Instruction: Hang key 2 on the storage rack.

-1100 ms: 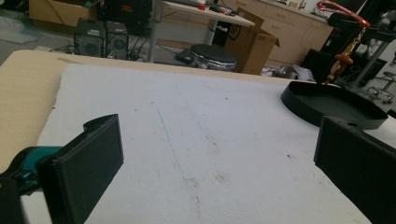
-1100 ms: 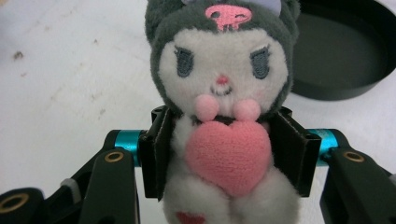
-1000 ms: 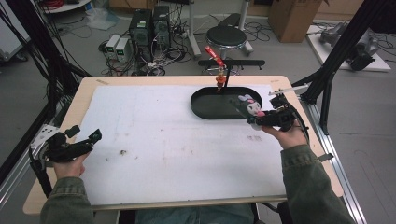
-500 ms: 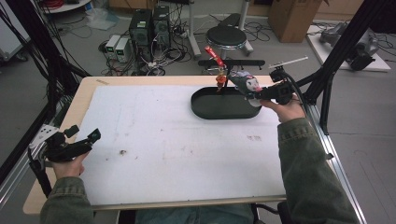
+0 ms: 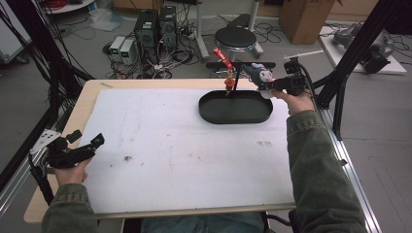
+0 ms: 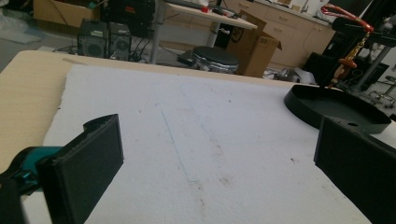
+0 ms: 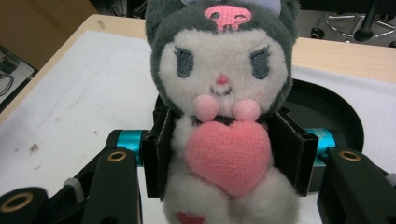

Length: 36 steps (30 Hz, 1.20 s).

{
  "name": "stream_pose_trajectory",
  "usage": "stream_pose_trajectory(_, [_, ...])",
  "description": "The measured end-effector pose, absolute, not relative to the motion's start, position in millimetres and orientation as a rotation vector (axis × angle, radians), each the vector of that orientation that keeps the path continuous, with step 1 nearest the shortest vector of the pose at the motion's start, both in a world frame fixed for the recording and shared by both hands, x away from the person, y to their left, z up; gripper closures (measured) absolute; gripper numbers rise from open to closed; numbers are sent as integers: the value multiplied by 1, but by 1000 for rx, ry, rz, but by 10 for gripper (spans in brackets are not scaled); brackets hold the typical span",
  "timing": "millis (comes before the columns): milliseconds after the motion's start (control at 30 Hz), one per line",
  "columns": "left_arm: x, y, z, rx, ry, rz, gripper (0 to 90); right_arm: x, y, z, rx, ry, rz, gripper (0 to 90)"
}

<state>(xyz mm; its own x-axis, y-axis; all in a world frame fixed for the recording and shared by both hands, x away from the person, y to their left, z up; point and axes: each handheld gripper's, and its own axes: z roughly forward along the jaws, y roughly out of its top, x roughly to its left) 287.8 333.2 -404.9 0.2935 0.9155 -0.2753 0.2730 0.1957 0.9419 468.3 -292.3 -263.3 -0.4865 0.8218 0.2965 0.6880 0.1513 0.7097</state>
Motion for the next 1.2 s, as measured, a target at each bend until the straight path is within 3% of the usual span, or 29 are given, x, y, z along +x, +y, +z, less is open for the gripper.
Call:
stream_pose_trajectory(367, [289,333,-405,1334,1225,659,18,481,-284,-257,1501,2166,1232,458])
stream_pose_trajectory(900, [290,333,-406,1329,1223,654,18,507,-287,-276,1541,2130,1240,451])
stream_pose_trajectory(967, [290,332,-406,1328,1222,652,18,509,-283,-281,1560,2125,1201,423])
stream_pose_trajectory(1067, [290,332,-406,1335,1217,647,18,510,-280,-283,1601,2091,1134,266])
stream_pose_trajectory(1200, [290,332,-406,1335,1217,646,18,509,-282,-284,1618,2092,1093,176])
